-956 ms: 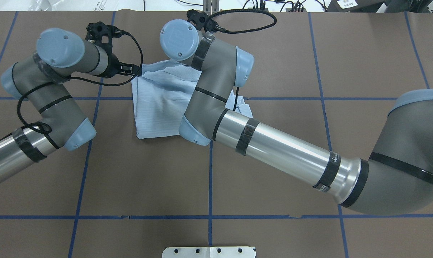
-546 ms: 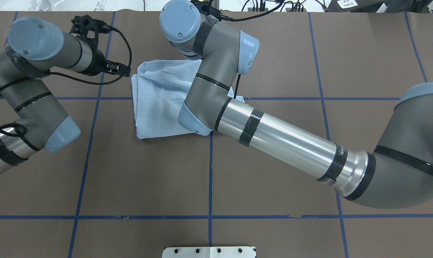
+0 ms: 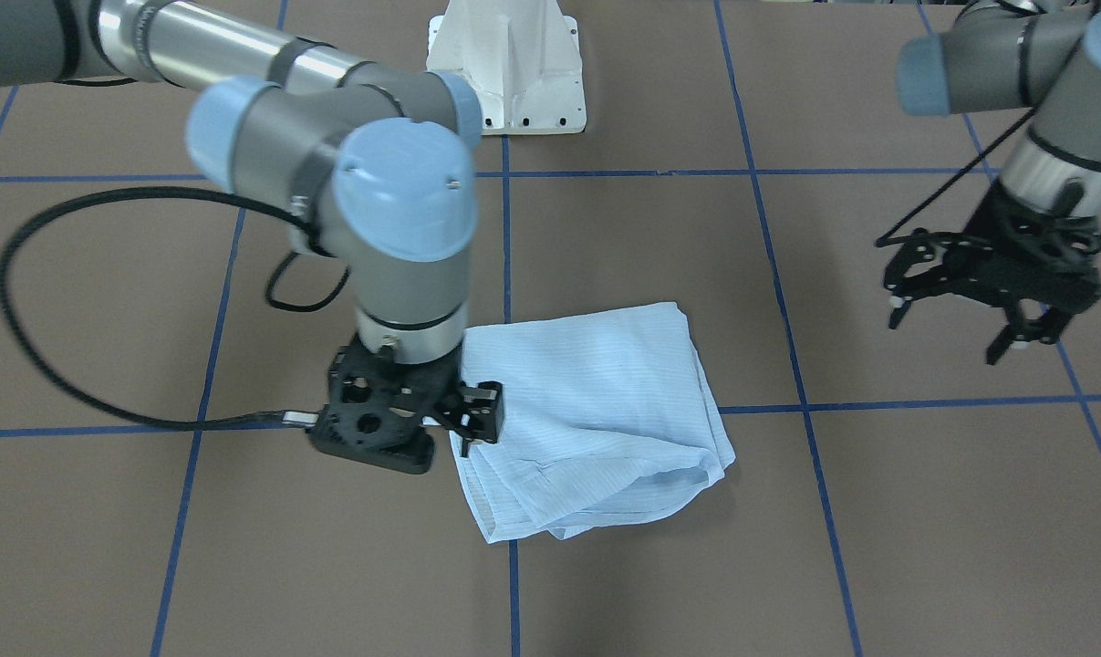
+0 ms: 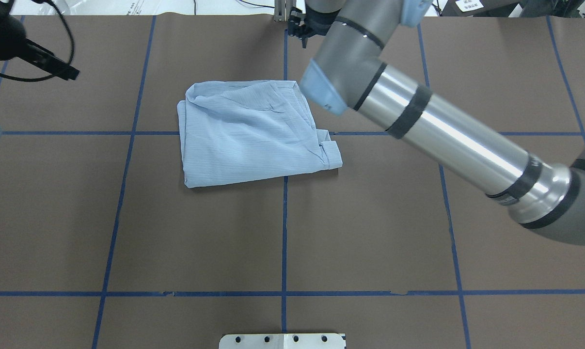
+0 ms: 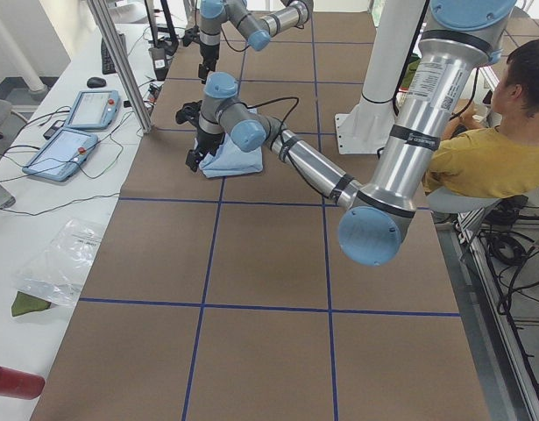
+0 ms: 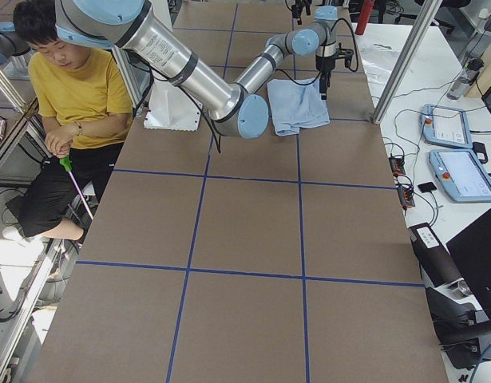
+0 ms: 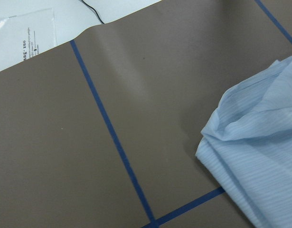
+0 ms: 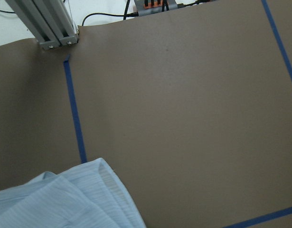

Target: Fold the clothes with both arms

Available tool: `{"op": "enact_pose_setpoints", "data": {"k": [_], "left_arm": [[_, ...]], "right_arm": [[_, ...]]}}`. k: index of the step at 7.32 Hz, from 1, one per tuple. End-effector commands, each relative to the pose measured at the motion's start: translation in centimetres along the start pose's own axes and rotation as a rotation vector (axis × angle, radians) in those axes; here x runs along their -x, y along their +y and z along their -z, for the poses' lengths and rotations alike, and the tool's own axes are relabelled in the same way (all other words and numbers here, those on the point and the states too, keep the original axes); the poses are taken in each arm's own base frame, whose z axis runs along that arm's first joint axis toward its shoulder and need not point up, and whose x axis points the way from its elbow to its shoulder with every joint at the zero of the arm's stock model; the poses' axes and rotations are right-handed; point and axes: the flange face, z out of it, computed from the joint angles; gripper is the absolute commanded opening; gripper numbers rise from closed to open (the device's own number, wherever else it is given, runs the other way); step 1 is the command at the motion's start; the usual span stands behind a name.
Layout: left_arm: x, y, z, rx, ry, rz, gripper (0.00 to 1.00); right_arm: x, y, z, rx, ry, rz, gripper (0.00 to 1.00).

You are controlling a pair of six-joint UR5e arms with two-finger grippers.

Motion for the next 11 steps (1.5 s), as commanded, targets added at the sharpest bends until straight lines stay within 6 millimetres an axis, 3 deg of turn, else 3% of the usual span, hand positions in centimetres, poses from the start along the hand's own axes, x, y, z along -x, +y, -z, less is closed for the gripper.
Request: {"op": "enact_pose_setpoints", "data": {"k": [1, 2, 3, 4, 5, 6, 7, 8, 9, 11], "left_arm": [[10.1, 8.7, 3.3, 0.036, -0.021, 0.003, 1.00], [11.8, 13.7, 2.9, 0.071, -0.028, 0.046, 1.00], [12.9, 16.2, 2.6, 0.097, -0.033, 0.083, 1.00], [13.6, 18.3, 2.1, 0.126, -0.036, 0.113, 1.00], [15.4, 20.1, 2.4, 0.145, -0.053, 0.164, 1.00], [18.2, 23.1, 4.0, 0.134, -0.086, 0.233, 1.00], [18.9, 25.7, 4.2, 0.164, -0.088, 0.254, 1.00], [19.0, 28.8, 3.4, 0.213, -0.075, 0.245, 1.00], [18.8, 30.2, 3.3, 0.244, -0.060, 0.234, 1.00], [19.9, 31.6, 4.3, 0.258, -0.067, 0.303, 1.00]], "right_arm": [[-19.1, -1.6, 2.1, 0.034, -0.011, 0.207, 1.00], [-27.5, -0.8, 1.5, 0.050, -0.007, 0.307, 1.00], [-36.2, 1.0, 1.0, 0.072, 0.005, 0.363, 1.00], [-43.6, 1.7, 1.8, 0.083, 0.016, 0.416, 1.00], [-51.0, 3.0, 1.1, 0.121, 0.027, 0.452, 1.00], [-57.9, 4.3, 1.5, 0.143, 0.008, 0.404, 1.00], [-63.1, 7.0, 0.7, 0.180, -0.014, 0.328, 1.00], [-67.4, 9.6, -0.2, 0.195, -0.007, 0.287, 1.00], [-69.6, 11.5, -1.0, 0.198, 0.004, 0.265, 1.00], [-71.4, 11.8, -3.0, 0.216, 0.012, 0.242, 1.00]]}}
